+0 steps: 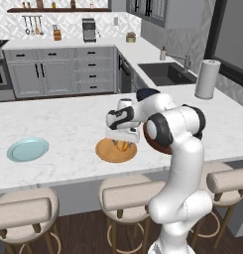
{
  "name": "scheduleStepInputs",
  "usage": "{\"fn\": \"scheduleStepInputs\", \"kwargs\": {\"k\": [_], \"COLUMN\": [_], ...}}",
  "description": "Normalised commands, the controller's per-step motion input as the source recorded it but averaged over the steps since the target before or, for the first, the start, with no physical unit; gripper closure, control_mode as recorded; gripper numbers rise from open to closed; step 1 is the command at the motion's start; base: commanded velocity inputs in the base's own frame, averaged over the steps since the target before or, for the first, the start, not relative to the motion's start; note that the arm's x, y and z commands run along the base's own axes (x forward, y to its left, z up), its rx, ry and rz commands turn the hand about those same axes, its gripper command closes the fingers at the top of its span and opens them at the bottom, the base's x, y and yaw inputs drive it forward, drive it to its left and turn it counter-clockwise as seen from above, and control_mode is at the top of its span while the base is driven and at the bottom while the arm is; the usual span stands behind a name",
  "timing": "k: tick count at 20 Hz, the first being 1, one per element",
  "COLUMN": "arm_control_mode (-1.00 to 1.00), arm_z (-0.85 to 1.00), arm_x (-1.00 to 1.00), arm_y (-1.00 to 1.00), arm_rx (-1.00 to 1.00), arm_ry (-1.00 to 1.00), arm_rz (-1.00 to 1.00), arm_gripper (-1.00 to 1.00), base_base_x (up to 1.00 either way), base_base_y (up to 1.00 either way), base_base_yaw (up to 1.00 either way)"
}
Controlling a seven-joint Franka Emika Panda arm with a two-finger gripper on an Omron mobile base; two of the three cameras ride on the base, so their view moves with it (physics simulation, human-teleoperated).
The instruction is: Place one bun and one sausage from the bowl on each plate.
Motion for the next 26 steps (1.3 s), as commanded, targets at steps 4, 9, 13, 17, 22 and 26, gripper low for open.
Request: {"fn": "scheduleStepInputs", "kwargs": {"k": [4, 9, 13, 17, 22, 26], "arm_control_mode": [-1.00, -1.00, -1.00, -1.00, -1.00, -1.00], "arm_z": [0.33, 0.78, 0.77, 0.74, 0.45, 0.12], "arm_x": [-0.12, -0.26, -0.25, -0.74, -0.40, -0.41], "arm_y": [0.02, -0.18, -0.49, -1.00, -1.00, -1.00], "arm_rx": [-0.02, 0.00, 0.00, -0.02, -0.01, 0.01], "arm_ry": [-0.07, -0.14, -0.14, -0.08, 0.01, 0.04], "arm_rz": [0.00, 0.00, 0.02, 0.10, 0.03, 0.02], "arm_gripper": [-1.00, -1.00, -1.00, -1.00, -1.00, -1.00], "base_base_x": [0.00, 0.00, 0.00, 0.00, 0.00, 0.00], "base_base_y": [0.00, 0.00, 0.00, 0.00, 0.00, 0.00], "base_base_yaw": [0.00, 0.00, 0.00, 0.00, 0.00, 0.00]}}
